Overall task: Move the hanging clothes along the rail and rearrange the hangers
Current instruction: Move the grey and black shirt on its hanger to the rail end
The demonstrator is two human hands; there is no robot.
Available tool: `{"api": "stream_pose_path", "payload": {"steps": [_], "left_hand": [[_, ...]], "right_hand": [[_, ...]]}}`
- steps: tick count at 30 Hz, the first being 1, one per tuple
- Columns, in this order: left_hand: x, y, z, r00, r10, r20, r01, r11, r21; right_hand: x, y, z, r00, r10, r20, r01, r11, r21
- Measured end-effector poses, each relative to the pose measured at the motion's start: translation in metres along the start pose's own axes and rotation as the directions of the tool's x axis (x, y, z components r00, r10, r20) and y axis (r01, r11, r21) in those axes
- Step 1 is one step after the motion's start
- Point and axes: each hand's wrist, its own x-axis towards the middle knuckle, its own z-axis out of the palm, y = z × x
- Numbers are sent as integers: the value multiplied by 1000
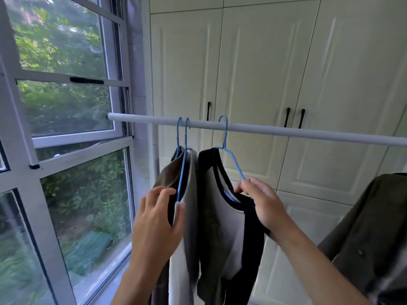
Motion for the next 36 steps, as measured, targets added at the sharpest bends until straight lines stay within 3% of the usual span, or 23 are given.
{"api": "stream_pose_path", "payload": {"steps": [6, 12, 17, 23, 29, 36], "left_hand": [[12, 33, 2, 990, 114, -84, -110, 993, 51], [33, 85, 30, 973, 228, -19, -229, 973, -25], [53, 112, 54, 949, 313, 39, -308, 946, -101], [74, 136, 69, 904, 409, 125, -385, 905, -180], [74, 157, 80, 865, 463, 192, -389, 862, -324], [68, 161, 85, 915, 381, 134, -346, 910, -227]], "right_hand": [[-13, -16, -95, 995, 65, 75, -64, 998, -17], [-7, -41, -134, 989, 95, 117, -90, 995, -49], [-17, -62, -170, 976, 29, 217, 21, 974, -224], [-43, -73, -218, 949, 30, 313, 53, 966, -253], [-67, -75, -241, 967, 44, 250, 33, 954, -298], [-95, -46, -265, 998, 33, -45, -44, 956, -289]]}}
